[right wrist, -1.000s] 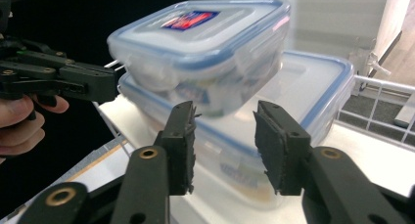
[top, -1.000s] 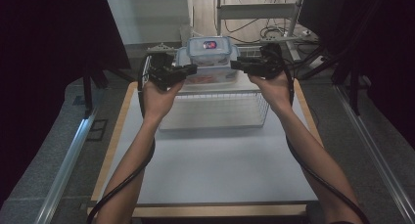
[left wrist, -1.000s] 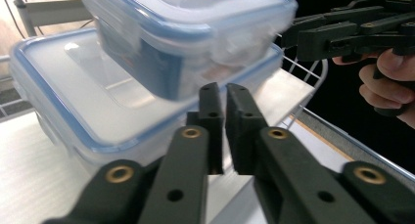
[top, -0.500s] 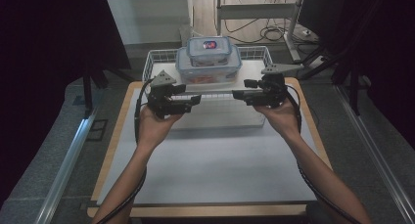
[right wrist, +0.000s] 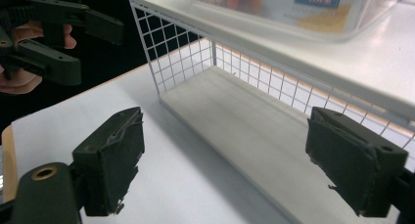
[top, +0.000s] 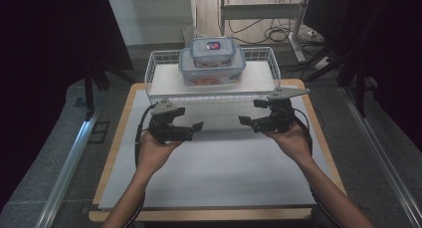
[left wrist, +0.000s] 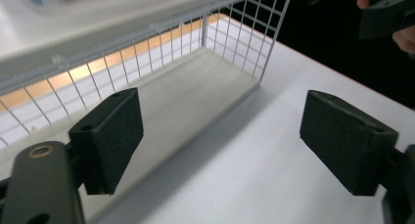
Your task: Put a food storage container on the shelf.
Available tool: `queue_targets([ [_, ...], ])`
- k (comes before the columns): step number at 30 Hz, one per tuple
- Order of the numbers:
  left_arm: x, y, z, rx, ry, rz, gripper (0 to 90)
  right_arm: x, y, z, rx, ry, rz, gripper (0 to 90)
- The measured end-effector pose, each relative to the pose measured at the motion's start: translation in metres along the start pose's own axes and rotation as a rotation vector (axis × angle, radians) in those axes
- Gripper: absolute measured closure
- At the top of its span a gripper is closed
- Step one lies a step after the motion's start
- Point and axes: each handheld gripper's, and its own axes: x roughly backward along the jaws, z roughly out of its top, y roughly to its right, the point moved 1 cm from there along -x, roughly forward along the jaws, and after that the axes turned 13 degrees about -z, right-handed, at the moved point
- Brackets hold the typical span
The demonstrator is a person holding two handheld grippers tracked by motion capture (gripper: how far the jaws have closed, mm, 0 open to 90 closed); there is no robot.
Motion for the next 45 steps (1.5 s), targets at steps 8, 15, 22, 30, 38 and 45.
queue_targets([
  [8, 0.006, 0.015, -0.024, -0.009, -0.011, 0.002, 9.6, 0.011, -0.008, -0.023, 0.0, -0.011, 0.007, 8.4],
  [15, 0.012, 0.027, -0.047, -0.008, -0.017, -0.004, 5.5, 0.021, -0.013, -0.044, 0.005, -0.024, -0.03, 1.3],
  [22, 0.016, 0.035, -0.077, -0.032, -0.068, 0.038, 2.7, 0.032, -0.011, -0.068, -0.014, -0.052, -0.028, 0.5],
  [30, 0.02, 0.035, -0.11, -0.028, -0.109, 0.096, 1.0, 0.038, -0.01, -0.103, -0.005, -0.111, -0.054, 0.3],
  [38, 0.017, 0.028, -0.138, -0.006, -0.177, 0.141, 0.3, 0.044, -0.008, -0.133, 0.021, -0.143, -0.11, 0.0],
  [45, 0.014, 0.021, -0.148, 0.013, -0.195, 0.16, 0.0, 0.04, -0.006, -0.16, 0.019, -0.214, -0.123, 0.0],
])
